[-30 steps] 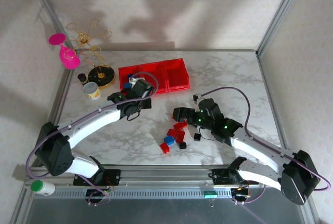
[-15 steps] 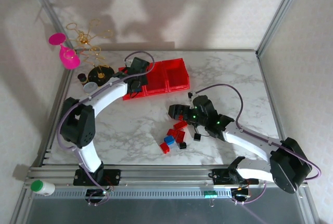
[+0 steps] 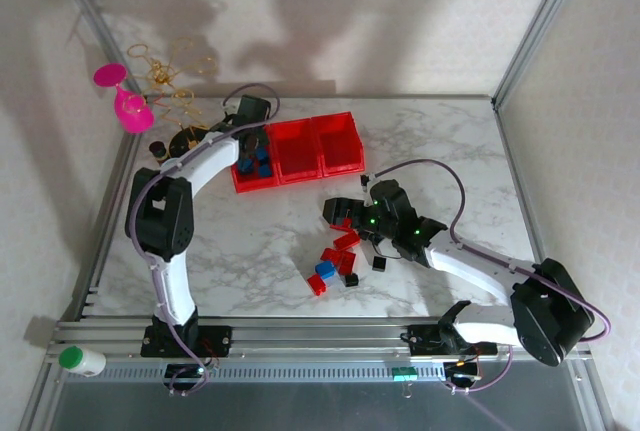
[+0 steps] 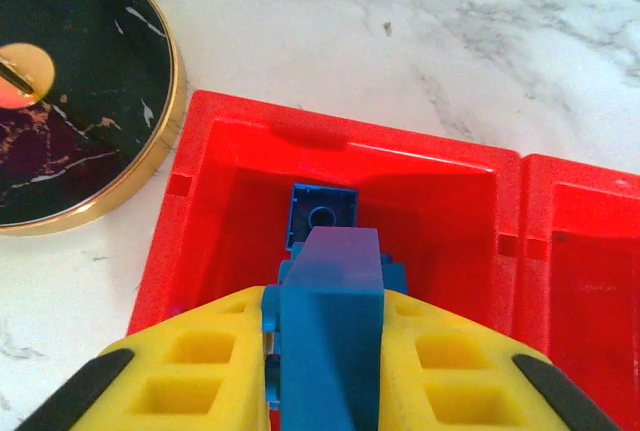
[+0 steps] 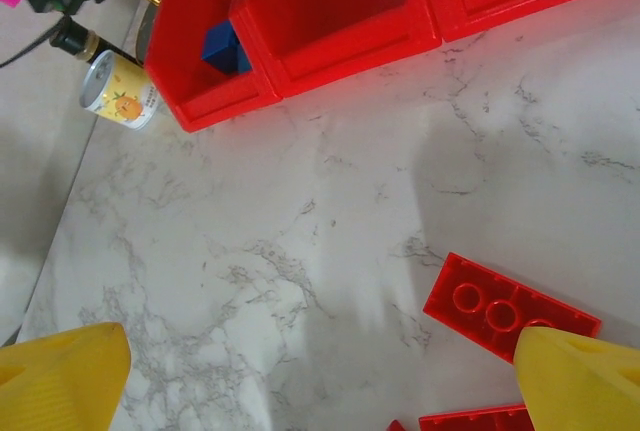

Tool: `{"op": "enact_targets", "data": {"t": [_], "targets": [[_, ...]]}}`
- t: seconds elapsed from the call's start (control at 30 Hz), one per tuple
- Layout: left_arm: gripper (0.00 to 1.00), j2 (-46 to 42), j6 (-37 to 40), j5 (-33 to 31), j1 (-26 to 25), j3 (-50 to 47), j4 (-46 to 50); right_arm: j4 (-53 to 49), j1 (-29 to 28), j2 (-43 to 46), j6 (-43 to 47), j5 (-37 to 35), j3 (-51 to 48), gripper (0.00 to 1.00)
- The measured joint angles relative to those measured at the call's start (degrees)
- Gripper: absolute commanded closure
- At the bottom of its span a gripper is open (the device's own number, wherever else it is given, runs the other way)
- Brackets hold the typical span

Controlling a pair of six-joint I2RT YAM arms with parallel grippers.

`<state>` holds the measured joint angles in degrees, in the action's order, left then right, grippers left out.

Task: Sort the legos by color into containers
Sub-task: Place the lego in the container.

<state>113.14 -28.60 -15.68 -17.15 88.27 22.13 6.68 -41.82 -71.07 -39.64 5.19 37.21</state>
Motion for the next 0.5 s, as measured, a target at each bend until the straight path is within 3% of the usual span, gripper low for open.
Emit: {"op": "enact_targets", "data": {"t": [0.23, 0.5], "targets": [[0.59, 3.8, 1.2, 0.0, 0.0, 3.2, 1.0, 0.0, 0.7, 0.0, 0.0, 0.0, 0.2, 0.01], [0.56, 3.1, 1.4, 1.0, 0.0, 3.0, 1.7, -0.2, 1.7, 0.1, 0.0, 0.0, 0.3, 0.01]]}}
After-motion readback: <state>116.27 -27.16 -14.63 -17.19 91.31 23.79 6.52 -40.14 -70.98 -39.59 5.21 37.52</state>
